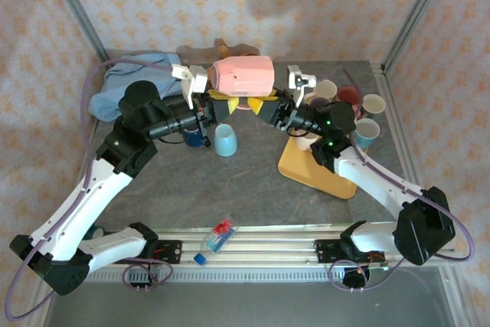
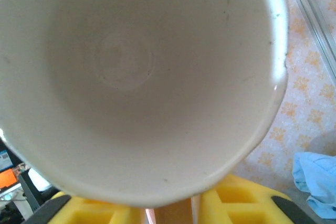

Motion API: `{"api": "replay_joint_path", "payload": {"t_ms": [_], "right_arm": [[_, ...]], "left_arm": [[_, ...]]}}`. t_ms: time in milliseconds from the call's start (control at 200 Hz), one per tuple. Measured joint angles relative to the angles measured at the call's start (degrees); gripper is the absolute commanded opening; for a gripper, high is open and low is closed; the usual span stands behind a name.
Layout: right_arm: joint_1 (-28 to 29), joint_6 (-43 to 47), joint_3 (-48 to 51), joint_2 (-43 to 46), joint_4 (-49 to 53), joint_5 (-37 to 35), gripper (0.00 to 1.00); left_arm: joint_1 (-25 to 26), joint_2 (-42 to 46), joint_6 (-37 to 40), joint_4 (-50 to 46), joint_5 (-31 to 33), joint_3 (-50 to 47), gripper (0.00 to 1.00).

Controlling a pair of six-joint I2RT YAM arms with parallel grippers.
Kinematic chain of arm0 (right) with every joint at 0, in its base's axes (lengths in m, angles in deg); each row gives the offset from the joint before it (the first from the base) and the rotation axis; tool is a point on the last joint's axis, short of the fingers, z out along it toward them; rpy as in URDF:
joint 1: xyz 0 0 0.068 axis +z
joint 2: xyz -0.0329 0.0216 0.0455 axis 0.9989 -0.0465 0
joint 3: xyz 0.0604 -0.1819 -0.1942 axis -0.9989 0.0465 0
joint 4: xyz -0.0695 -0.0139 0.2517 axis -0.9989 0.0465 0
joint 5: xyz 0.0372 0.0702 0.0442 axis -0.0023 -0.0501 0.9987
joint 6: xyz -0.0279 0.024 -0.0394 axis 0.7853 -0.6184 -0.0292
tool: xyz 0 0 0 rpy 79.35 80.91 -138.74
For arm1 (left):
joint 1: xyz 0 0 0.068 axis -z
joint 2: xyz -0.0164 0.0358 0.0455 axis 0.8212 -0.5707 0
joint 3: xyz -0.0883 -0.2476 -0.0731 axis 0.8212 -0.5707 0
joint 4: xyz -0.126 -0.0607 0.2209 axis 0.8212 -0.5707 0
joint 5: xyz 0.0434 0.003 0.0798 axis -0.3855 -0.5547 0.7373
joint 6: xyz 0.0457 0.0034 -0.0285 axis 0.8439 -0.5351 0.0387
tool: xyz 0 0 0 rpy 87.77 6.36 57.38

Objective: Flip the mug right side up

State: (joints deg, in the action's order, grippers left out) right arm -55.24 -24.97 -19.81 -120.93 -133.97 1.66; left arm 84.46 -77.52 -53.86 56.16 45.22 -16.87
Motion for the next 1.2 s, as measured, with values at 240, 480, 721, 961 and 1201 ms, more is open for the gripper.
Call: {"api": "replay_joint_path", "payload": {"t_ms": [240, 480, 721, 961, 1201], "right_arm": [[0.1, -0.5, 0.6, -0.3, -0.1, -2.2, 0.06], [0.4, 1.9, 0.8, 0.4, 3.9, -3.6, 0.00], [0.6, 7.8, 0.8, 4.7, 15.3, -7.2, 0.00], [0.7, 11.9, 0.9, 7.8, 21.5, -13.1, 0.00], [0.7, 20.6, 0.9, 14.6, 38.8, -23.0, 0.00]], "left_arm": [[0.0, 0.1, -1.7, 4.1, 0.5, -2.4, 0.00], [0.0, 0.6, -1.1, 5.0, 2.0, -3.8, 0.37], [0.1, 2.2, -0.5, 5.0, 3.4, -5.8, 0.54], [0.1, 3.8, 0.6, 3.8, 4.4, -5.9, 0.60], [0.1, 4.7, 3.0, -1.9, 5.0, -5.8, 0.63]]}}
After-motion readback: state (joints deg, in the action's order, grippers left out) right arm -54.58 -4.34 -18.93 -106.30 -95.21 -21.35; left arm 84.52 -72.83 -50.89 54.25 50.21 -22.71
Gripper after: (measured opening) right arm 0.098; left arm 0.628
